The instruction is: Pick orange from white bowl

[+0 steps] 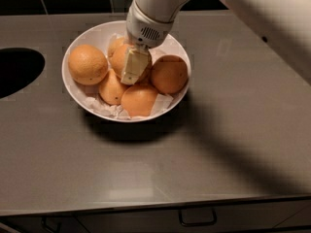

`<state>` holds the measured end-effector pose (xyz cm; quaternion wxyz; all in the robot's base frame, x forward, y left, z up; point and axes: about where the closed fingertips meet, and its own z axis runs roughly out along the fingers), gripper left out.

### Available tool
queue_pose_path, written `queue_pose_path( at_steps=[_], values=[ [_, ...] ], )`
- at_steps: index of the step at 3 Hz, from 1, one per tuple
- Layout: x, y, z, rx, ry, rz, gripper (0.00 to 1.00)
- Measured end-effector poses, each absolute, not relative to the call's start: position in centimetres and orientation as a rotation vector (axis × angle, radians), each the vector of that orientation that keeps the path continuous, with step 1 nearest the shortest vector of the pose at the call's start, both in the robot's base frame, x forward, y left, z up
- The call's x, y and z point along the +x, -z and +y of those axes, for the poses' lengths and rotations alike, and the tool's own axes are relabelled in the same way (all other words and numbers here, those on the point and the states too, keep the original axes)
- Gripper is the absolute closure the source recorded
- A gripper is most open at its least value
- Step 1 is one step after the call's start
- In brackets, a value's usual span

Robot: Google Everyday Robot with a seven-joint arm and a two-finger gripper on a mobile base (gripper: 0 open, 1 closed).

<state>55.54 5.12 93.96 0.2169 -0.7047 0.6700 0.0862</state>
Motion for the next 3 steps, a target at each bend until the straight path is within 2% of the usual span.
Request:
queue_pose_path(
  at_steps=[1, 3],
  values=[
    [55.54, -93.96, 5.12, -1.952, -0.239, 1.856, 0.96],
    [55.53, -93.97, 5.12, -1.952, -0.239, 1.856, 1.00]
  ],
)
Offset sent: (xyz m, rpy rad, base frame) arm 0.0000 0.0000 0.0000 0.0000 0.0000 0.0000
